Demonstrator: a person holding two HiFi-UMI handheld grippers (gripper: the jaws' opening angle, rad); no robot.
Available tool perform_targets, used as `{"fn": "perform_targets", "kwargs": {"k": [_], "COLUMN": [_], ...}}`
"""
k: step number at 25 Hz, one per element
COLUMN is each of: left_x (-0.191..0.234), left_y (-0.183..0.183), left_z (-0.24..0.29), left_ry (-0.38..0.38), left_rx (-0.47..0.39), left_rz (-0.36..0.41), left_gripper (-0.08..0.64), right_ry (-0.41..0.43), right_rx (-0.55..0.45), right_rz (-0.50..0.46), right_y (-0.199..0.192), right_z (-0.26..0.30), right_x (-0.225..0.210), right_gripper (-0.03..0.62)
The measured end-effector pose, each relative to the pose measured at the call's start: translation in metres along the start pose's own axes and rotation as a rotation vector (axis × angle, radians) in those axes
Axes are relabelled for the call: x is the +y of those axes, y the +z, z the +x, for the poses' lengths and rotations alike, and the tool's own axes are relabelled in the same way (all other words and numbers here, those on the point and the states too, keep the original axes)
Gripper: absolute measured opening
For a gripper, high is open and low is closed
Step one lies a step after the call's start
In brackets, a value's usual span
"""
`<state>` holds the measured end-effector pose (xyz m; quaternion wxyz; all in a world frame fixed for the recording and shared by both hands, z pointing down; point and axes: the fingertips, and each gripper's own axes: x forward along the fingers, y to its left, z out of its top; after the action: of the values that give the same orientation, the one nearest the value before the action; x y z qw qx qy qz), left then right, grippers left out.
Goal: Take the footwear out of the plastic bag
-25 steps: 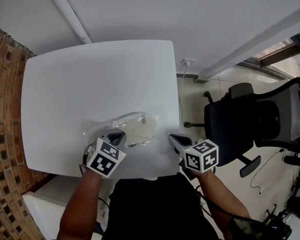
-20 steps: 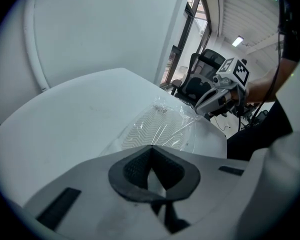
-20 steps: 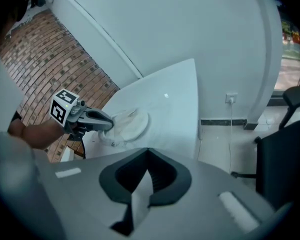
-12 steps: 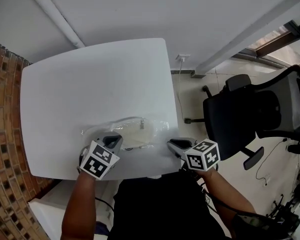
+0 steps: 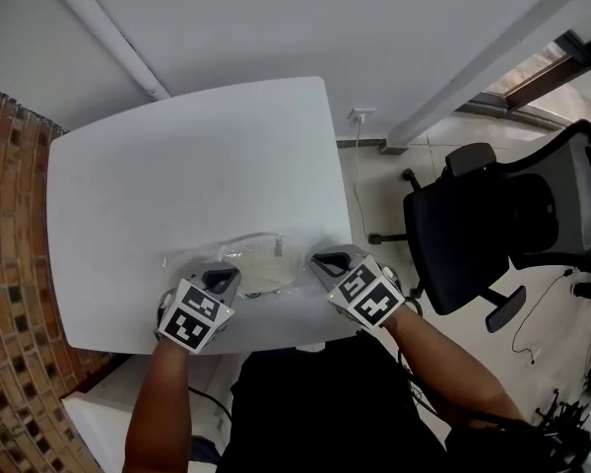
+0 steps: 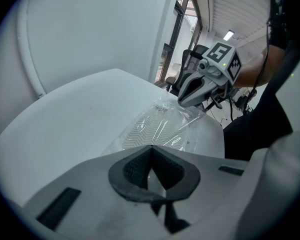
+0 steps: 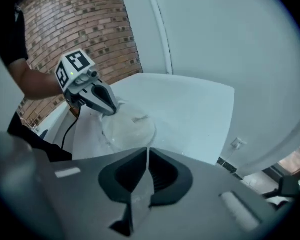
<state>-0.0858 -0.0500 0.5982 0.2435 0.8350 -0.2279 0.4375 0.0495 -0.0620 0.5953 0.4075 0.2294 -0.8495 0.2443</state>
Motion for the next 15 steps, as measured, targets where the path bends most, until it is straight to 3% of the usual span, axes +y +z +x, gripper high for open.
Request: {"fn": "perform_targets", "kwargs": {"k": [4,8,12,15], "left_x": [-0.001,-0.005,-0.008,-0.009], "left_y": [-0.007,-0.014,-0.021,-0.025], "left_z": [-0.003,-0.007,-0.012,-0.016], "left_ry": [-0.003,-0.02,-0.067,-0.112], "left_rx": [0.015,0.008,-0.045,-0.101], "left_rz": [0.019,0.043,0.02,-0.024], "left_gripper": [0.006,0.006,0.006,0.006], "right_ry": [-0.033,-0.001,0.105,0.252], "right_rx": [0.088,0.108,0.048,-0.045], "right_rz": [-0.033,0.003,0.11,0.253], "right_y": [-0.009,-0.02,-0.014,0.0], "right_z": [0.011,0.012,0.007,0.001], "right_x": [-0.007,-0.004,0.011,0.028], "right_gripper": [0.002,0.002,0.008,0.063]}}
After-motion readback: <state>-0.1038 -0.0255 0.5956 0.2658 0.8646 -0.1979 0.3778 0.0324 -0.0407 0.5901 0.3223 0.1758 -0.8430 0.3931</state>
